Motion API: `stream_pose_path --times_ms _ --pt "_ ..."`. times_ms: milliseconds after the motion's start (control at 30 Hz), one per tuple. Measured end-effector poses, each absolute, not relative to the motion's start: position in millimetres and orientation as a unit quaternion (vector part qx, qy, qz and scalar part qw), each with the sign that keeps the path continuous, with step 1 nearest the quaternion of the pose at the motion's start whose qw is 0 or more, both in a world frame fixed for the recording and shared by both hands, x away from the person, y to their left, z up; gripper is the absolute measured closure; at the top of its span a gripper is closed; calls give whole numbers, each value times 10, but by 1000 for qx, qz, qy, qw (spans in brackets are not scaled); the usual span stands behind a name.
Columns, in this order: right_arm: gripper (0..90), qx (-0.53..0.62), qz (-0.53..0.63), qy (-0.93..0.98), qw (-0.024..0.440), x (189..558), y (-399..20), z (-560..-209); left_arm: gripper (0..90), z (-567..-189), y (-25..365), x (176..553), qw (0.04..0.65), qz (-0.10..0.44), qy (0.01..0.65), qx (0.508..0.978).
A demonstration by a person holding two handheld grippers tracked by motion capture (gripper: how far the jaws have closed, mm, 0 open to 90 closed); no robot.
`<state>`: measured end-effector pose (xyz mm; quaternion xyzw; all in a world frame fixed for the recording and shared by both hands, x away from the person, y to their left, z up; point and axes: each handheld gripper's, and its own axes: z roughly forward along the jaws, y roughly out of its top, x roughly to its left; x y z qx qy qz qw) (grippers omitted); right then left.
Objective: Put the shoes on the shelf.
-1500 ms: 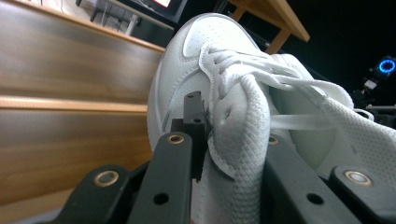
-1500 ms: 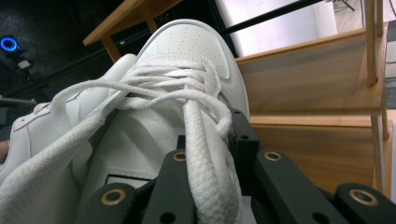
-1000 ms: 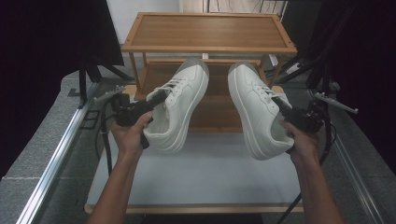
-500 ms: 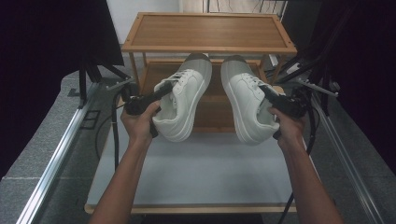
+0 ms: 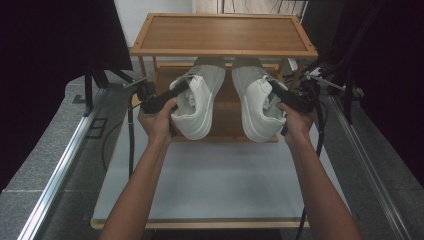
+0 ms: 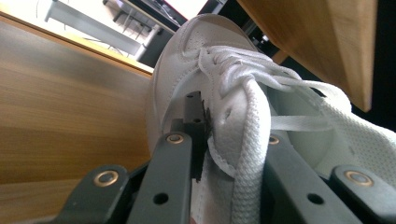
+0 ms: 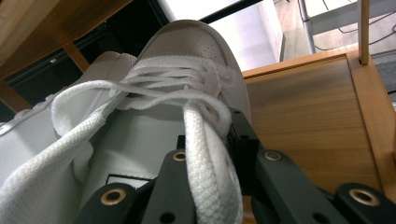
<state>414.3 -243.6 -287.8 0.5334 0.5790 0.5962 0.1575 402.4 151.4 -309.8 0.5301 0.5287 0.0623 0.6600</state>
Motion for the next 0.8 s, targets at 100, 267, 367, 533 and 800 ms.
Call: stream_pose_path --times_ms 100,267,367,533,800 --pt "824 539 592 577 159 4192 -2384 -2871 820 -3110 1486 4085 658 64 535 526" --pt "822 546 586 574 170 4266 -2292 -2859 819 -3086 1448 4174 657 59 534 528" --pt "822 553 589 564 170 4300 -2258 -2868 818 -3097 1405 4222 655 56 543 523" --pt "812 563 586 555 177 4346 -2172 -2875 817 -3154 1328 4297 651 61 562 507" --pt "793 581 574 547 185 4427 -2020 -2920 806 -3170 1218 4343 645 77 584 486"
